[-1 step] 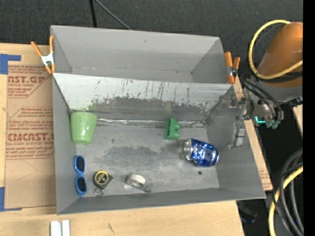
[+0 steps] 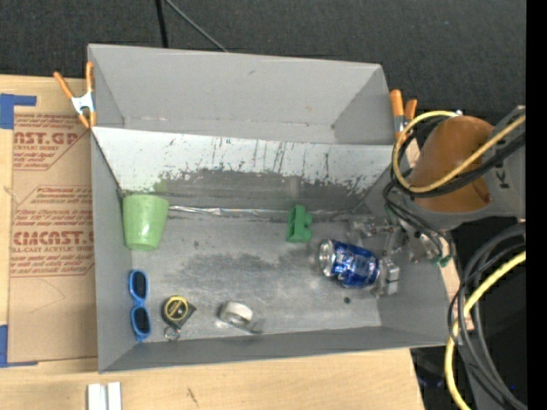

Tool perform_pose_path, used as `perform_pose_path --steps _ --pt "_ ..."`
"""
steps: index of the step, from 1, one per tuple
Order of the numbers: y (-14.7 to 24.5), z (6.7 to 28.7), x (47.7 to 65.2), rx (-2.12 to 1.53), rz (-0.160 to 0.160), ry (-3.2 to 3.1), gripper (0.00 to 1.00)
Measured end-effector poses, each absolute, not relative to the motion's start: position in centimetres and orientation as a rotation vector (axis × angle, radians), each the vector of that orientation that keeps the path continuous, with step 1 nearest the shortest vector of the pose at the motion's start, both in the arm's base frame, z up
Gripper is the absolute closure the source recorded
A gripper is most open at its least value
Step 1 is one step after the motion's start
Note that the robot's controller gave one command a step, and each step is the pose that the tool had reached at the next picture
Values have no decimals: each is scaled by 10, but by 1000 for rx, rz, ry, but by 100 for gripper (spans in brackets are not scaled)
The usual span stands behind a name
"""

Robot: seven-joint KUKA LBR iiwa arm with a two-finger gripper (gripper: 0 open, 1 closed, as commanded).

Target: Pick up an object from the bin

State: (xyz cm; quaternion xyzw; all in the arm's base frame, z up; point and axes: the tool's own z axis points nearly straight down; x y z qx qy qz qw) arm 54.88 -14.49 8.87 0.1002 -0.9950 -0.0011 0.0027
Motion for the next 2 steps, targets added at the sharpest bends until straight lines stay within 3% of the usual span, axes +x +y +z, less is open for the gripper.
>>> perform_pose_path --steps 1,2 --pt "-145 93 551 316 0 -3127 100" --pt "-121 214 559 336 5 -3135 100"
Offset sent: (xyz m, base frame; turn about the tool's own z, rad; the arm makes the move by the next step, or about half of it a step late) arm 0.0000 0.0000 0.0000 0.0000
